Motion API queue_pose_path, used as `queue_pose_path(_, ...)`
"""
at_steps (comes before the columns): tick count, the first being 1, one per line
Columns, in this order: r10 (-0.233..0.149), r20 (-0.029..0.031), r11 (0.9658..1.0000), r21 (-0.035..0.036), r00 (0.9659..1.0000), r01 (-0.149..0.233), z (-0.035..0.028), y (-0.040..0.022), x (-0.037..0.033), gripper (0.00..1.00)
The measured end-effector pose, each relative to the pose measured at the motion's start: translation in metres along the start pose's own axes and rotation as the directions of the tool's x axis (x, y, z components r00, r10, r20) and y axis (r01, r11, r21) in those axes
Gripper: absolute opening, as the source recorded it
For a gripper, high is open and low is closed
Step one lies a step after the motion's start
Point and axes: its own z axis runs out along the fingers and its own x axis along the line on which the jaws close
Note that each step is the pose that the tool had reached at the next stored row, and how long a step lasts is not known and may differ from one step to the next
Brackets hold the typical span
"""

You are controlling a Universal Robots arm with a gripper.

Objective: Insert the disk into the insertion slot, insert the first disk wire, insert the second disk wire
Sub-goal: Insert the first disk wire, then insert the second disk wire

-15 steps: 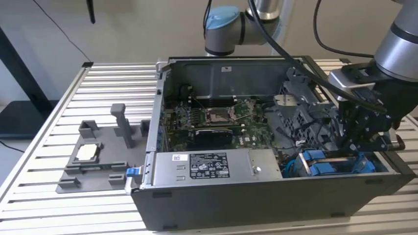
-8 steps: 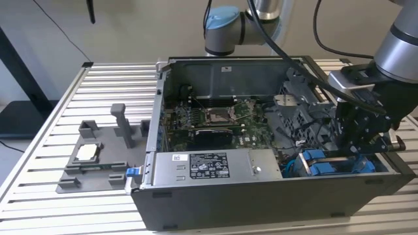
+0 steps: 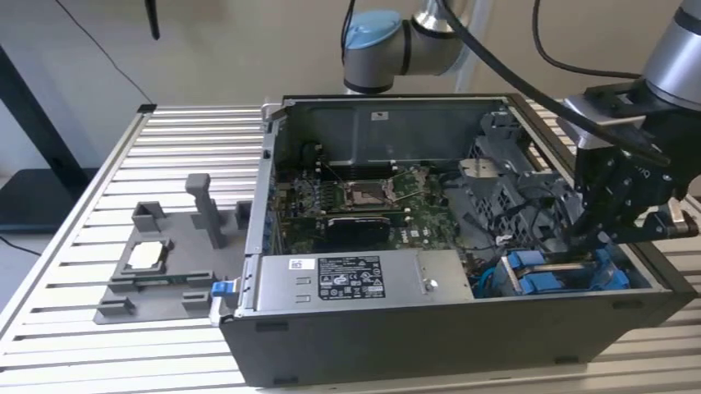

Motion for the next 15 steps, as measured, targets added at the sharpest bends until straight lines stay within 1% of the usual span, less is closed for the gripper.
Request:
queue_pose_path(8, 0.000, -0.0001, 1.0000, 0.0000, 1.0000, 0.000, -0.0157, -0.0004, -0.0020, 0.27)
queue_pose_path(15, 0.000, -0.0001, 1.0000, 0.0000, 1.0000, 0.000, -0.0233, 0.0008, -0.0038, 0.27)
